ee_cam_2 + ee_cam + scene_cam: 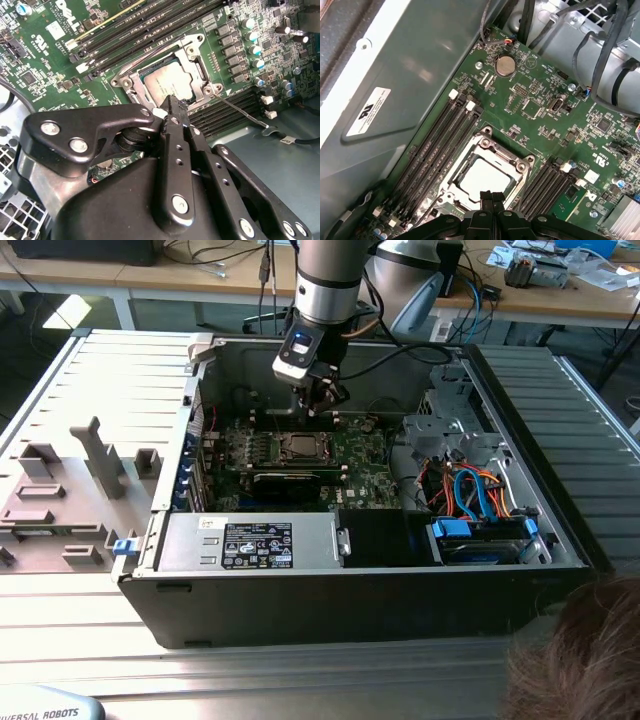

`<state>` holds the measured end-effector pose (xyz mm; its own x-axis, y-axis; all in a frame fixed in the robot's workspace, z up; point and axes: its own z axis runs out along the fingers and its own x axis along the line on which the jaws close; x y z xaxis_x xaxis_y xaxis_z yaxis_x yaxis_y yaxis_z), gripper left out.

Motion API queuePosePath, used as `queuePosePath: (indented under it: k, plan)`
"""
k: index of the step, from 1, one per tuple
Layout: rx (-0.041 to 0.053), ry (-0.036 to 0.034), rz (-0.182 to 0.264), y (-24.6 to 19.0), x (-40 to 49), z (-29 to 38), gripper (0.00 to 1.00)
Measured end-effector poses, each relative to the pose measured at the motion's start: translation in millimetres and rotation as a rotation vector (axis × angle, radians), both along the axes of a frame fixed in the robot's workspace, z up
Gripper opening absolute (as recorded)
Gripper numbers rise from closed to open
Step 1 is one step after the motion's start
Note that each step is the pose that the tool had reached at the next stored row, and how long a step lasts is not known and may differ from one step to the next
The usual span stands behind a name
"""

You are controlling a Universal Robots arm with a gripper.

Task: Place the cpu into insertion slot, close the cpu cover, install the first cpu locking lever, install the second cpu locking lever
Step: 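Install the first cpu locking lever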

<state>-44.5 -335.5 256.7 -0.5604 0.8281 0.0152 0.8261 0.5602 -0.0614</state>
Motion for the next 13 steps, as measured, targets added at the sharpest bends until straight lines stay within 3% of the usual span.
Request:
queuePosePath:
  k: [13]
  plan:
    - [0.0,0.0,0.023,-0.1,0.0,0.0,0.11]
